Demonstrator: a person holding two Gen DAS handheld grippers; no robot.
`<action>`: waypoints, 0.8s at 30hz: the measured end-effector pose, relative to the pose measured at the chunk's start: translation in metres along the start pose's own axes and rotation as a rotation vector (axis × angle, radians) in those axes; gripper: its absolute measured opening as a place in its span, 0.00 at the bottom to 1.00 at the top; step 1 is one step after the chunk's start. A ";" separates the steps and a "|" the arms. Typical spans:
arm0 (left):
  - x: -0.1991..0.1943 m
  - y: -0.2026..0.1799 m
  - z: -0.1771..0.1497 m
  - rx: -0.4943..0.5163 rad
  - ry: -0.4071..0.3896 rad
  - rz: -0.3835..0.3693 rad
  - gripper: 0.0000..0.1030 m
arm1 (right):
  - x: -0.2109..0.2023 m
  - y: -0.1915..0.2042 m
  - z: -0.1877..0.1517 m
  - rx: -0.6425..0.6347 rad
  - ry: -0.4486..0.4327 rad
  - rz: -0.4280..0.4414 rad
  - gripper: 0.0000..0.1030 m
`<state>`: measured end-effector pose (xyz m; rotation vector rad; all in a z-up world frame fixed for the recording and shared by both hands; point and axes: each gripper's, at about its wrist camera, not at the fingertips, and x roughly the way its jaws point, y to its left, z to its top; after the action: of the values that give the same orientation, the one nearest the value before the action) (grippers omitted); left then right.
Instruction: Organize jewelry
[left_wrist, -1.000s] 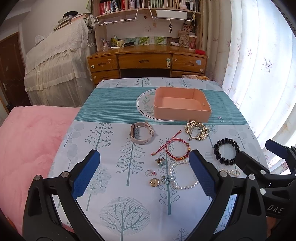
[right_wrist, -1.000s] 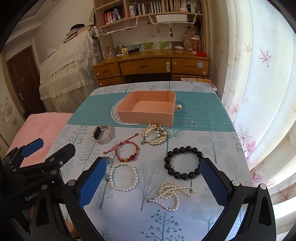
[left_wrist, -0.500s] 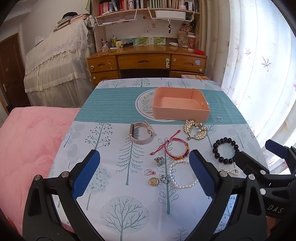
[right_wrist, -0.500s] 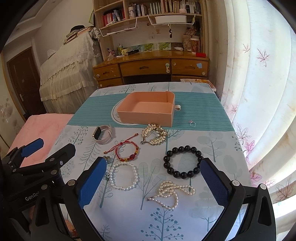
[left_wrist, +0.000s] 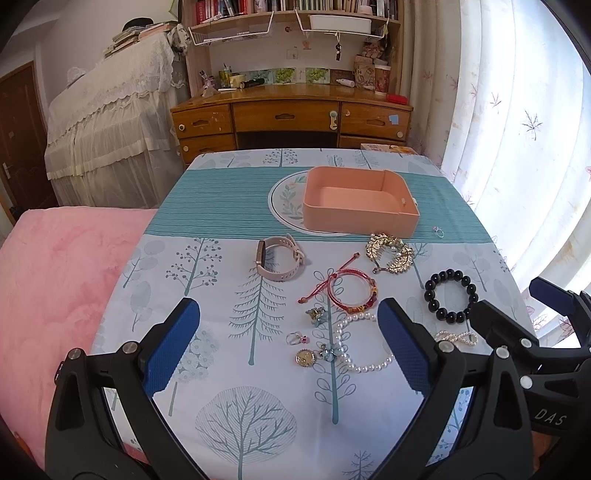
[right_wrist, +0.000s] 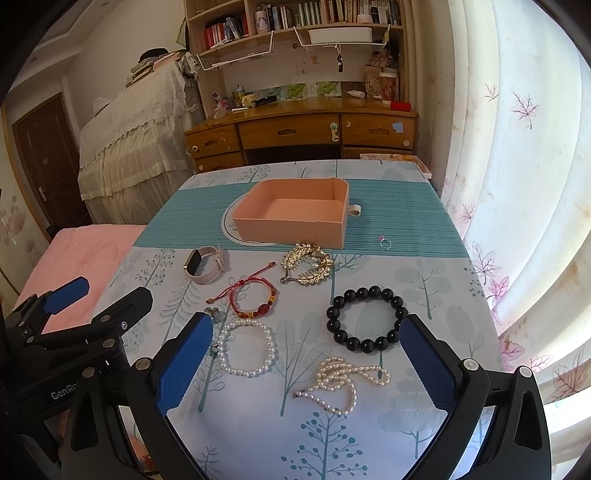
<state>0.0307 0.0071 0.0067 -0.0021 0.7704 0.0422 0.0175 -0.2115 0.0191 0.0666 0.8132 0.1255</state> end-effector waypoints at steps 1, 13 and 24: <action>0.002 0.001 0.001 0.001 0.002 0.000 0.93 | 0.001 -0.001 0.000 0.001 0.000 -0.001 1.00; 0.005 0.002 0.000 0.000 0.006 -0.001 0.93 | 0.002 -0.001 0.000 0.006 0.006 0.003 1.00; 0.014 0.003 -0.004 0.003 0.034 -0.027 0.93 | 0.008 0.000 -0.004 0.006 0.017 -0.001 1.00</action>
<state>0.0382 0.0108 -0.0055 -0.0101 0.8048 0.0157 0.0199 -0.2100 0.0104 0.0714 0.8304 0.1228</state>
